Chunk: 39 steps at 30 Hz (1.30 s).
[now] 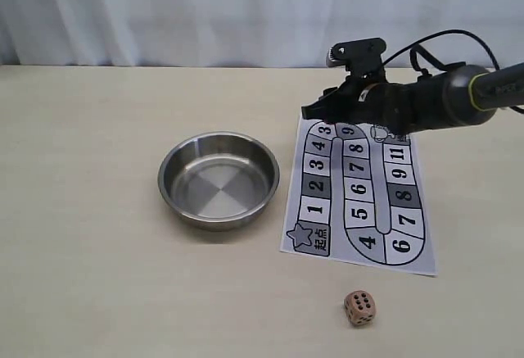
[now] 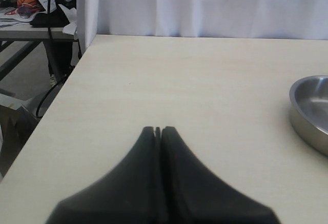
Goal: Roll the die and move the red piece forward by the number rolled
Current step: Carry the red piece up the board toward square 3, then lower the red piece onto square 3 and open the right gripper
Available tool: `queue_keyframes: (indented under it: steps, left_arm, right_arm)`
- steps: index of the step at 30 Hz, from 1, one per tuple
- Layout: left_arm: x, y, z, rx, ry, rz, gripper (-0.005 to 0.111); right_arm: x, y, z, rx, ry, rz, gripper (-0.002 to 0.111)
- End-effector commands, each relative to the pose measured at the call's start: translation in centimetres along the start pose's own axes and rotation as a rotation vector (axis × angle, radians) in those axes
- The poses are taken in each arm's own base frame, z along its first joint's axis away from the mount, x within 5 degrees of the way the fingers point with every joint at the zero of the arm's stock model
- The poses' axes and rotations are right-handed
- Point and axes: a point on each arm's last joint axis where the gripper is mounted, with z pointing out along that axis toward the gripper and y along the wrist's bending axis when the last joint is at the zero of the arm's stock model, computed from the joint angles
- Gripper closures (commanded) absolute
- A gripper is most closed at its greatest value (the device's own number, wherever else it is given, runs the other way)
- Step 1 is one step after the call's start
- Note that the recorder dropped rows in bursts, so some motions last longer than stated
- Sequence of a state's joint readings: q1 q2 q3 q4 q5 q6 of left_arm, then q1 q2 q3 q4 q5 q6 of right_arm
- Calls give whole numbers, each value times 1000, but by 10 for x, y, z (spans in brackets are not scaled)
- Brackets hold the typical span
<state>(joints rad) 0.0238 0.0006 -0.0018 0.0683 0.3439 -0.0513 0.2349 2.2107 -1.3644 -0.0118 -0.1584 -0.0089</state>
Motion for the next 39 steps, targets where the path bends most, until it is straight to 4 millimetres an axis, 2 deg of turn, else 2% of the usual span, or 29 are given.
queue_keyframes:
  steps: [1, 5, 12, 17, 19, 22, 25, 26, 27, 29, 34, 37, 39]
  left_arm:
    - [-1, 0, 0, 1, -11, -6, 107]
    - [-1, 0, 0, 1, -11, -6, 107]
    - [-1, 0, 0, 1, -11, -6, 107]
    - [-1, 0, 0, 1, -11, -6, 107]
    - [-1, 0, 0, 1, -11, -6, 107]
    - [-1, 0, 0, 1, -11, -6, 107]
    - [-1, 0, 0, 1, -11, -6, 107]
    - [-1, 0, 0, 1, -11, -6, 107]
    - [-1, 0, 0, 1, -11, -6, 107]
    - [-1, 0, 0, 1, -11, -6, 107]
    - [-1, 0, 0, 1, -11, -6, 107]
    - [-1, 0, 0, 1, -11, -6, 107]
    - [-1, 0, 0, 1, -11, -6, 107]
  right_arm:
    - [7, -2, 13, 3, 38, 1, 104]
    - [10, -2, 18, 2, 102, 1, 104]
    - [6, -2, 16, 3, 86, 1, 104]
    - [-20, -20, -1, 34, 35, 22, 104]
    - [-20, -29, -4, 49, 52, 34, 104]
    - [-10, -31, 2, 51, 94, 39, 104]
    - [17, -30, 17, 48, 182, 54, 104]
    - [20, -30, 18, 48, 193, 54, 104]
    - [20, -30, 18, 48, 195, 54, 101]
    - [19, -30, 18, 48, 190, 54, 89]
    - [10, -30, 16, 54, 131, 117, 48]
    - [2, -31, 12, 57, 93, 150, 37]
    - [-4, -31, 8, 57, 73, 153, 34]
